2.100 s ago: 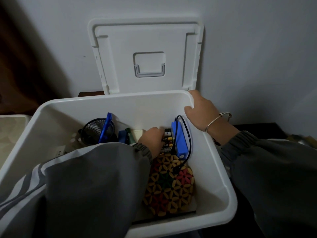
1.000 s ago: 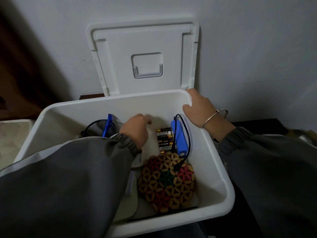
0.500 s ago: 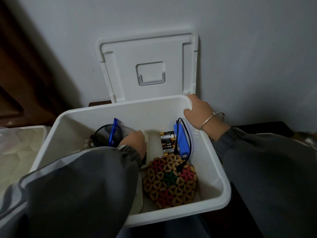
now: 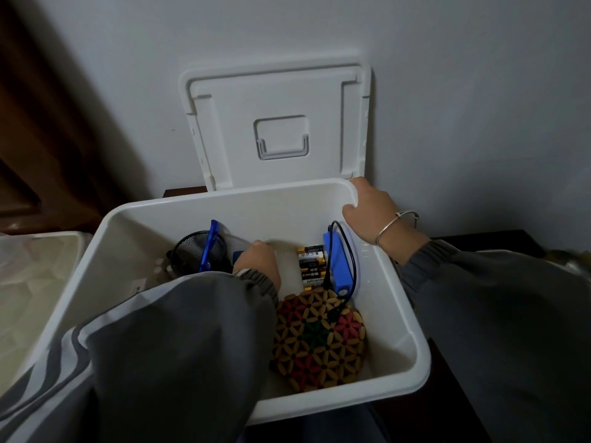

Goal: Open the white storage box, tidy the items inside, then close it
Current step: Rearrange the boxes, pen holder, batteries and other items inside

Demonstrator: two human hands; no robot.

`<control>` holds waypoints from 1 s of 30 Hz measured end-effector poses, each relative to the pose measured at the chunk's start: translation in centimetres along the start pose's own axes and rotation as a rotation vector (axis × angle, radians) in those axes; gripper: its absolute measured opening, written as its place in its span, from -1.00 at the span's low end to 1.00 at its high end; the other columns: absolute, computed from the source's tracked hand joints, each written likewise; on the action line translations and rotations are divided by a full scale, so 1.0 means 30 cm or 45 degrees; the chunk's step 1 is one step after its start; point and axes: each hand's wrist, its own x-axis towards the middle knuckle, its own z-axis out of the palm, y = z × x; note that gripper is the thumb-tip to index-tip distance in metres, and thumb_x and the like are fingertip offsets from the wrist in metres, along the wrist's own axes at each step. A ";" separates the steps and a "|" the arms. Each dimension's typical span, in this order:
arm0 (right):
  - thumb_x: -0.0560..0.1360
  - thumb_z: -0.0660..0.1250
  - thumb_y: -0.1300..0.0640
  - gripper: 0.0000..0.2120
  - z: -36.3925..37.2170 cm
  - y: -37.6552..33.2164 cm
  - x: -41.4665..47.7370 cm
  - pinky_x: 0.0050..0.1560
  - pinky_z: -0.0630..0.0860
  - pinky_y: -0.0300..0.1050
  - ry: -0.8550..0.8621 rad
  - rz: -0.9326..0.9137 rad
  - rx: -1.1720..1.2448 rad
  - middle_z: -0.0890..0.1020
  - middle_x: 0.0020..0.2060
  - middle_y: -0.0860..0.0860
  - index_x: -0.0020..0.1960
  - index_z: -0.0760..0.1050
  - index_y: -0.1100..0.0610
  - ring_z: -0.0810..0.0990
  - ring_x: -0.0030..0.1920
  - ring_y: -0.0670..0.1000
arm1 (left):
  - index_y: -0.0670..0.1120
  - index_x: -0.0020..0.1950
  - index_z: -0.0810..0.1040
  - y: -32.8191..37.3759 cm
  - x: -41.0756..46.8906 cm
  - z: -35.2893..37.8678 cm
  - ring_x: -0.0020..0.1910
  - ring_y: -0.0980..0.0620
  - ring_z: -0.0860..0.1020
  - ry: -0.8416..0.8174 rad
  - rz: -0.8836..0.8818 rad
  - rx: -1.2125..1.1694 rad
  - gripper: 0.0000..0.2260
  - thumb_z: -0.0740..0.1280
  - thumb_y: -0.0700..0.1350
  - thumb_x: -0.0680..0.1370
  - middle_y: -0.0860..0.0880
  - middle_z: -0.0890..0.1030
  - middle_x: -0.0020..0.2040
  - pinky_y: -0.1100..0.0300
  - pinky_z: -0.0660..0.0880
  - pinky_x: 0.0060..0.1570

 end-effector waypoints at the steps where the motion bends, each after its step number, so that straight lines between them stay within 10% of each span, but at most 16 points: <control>1: 0.51 0.15 0.19 -0.60 -0.001 0.000 0.000 -0.26 0.31 -0.17 -0.001 -0.002 -0.005 0.48 -0.23 0.06 0.34 0.26 0.14 0.38 -0.38 -0.04 | -0.24 0.24 0.44 0.000 0.003 0.003 0.20 -0.12 0.52 -0.015 0.002 0.006 -0.74 0.24 -0.25 0.56 -0.17 0.51 0.23 0.07 0.47 0.19; 12: 0.52 0.14 0.18 -0.63 -0.009 -0.001 -0.004 -0.29 0.31 -0.19 -0.004 -0.010 -0.015 0.44 -0.27 0.01 0.32 0.27 0.13 0.38 -0.37 -0.05 | -0.20 0.11 0.50 -0.014 0.007 -0.018 0.02 -0.07 0.56 -0.054 0.088 -0.074 -0.84 0.24 -0.18 0.57 -0.15 0.59 0.09 0.13 0.47 0.00; 19: 0.50 0.15 0.19 -0.61 -0.004 0.001 -0.002 -0.26 0.32 -0.17 0.011 0.000 -0.017 0.45 -0.24 0.02 0.33 0.28 0.12 0.40 -0.35 -0.01 | -0.16 -0.19 0.53 -0.039 0.004 0.001 -0.36 0.09 0.61 -0.176 -0.003 -0.603 -0.77 0.37 0.00 0.52 -0.03 0.61 -0.35 0.21 0.61 -0.20; 30: 0.51 0.16 0.18 -0.62 -0.002 0.004 -0.003 -0.20 0.35 -0.15 0.011 -0.011 -0.024 0.47 -0.18 0.04 0.32 0.29 0.13 0.44 -0.25 0.06 | -0.24 0.12 0.56 0.044 0.017 0.032 0.14 -0.10 0.57 -0.119 0.097 -0.226 -0.76 0.22 -0.12 0.60 -0.17 0.60 0.14 0.14 0.49 0.07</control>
